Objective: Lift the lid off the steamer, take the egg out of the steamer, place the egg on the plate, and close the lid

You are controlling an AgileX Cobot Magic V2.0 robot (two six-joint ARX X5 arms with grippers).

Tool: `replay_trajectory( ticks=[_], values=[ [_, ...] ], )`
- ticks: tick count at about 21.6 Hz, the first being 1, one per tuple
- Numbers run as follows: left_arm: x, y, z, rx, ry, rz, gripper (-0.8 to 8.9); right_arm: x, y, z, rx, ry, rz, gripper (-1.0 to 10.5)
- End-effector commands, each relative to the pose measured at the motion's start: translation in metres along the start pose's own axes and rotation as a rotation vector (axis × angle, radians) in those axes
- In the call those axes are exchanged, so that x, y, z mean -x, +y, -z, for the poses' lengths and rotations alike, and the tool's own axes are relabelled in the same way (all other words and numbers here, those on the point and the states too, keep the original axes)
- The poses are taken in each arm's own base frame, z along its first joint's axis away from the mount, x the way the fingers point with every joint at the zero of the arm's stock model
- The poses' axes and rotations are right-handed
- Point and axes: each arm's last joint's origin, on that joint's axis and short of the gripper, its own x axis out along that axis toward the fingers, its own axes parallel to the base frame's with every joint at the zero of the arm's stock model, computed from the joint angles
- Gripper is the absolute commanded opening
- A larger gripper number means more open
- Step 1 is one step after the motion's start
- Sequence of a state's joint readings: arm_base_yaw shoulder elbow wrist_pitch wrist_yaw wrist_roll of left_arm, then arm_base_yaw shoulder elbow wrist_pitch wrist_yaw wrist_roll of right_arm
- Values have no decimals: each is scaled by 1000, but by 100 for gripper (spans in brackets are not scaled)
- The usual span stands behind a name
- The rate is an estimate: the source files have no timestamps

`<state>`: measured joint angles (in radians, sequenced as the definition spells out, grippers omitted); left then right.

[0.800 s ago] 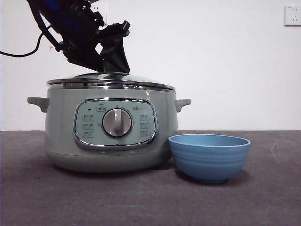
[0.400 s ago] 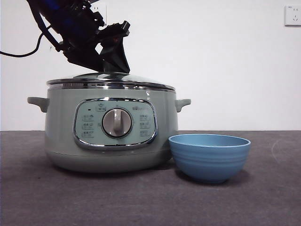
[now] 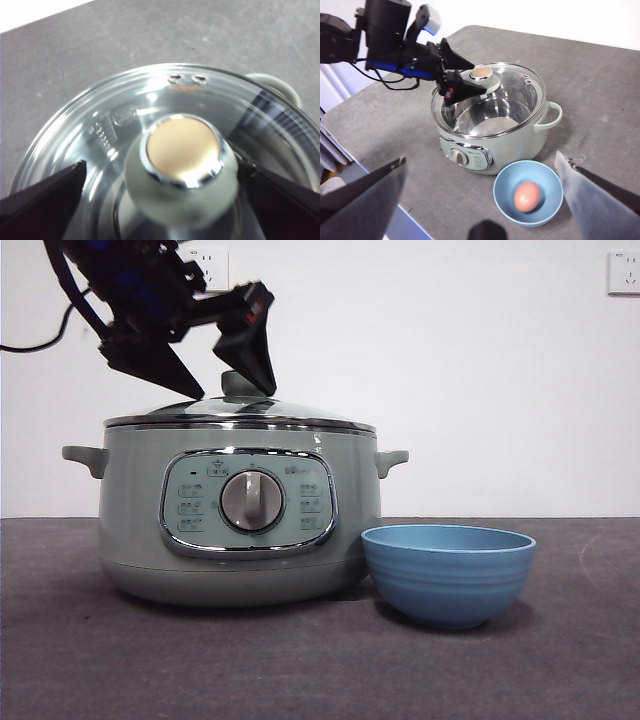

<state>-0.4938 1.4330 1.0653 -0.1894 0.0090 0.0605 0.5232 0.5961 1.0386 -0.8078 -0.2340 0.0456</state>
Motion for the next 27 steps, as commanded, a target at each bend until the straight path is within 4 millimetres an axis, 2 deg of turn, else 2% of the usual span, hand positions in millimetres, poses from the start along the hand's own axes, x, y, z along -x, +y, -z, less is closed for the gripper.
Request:
replay_trajectory(
  ticks=[1,5,8,12,15,19,23,25,27],
  values=[
    [22,1,-5,-10,-37,-8,574,-1,0,1,-6,-1,-4,504],
    [67,-1,-13,-13,-90,-3,574,-1,0,1,-6,2,-5,504],
    [110,-3,-13,4,-129,4,573,-1,0,3,-9,15,-4,504],
    [169,-6,0,38,-150,73,566,0,0,9,-24,78,-4,504],
    [200,-8,14,76,-146,131,565,0,0,16,-42,148,-23,503],
    [229,-11,32,124,-125,192,562,2,1,23,-65,224,-49,500],
    [243,-13,46,153,-80,248,551,3,3,28,-87,280,-98,498],
    [245,-14,51,157,-38,274,414,4,3,30,-98,302,-109,425],
    [245,-14,54,162,-2,278,209,4,4,32,-105,319,-119,245]
  ],
)
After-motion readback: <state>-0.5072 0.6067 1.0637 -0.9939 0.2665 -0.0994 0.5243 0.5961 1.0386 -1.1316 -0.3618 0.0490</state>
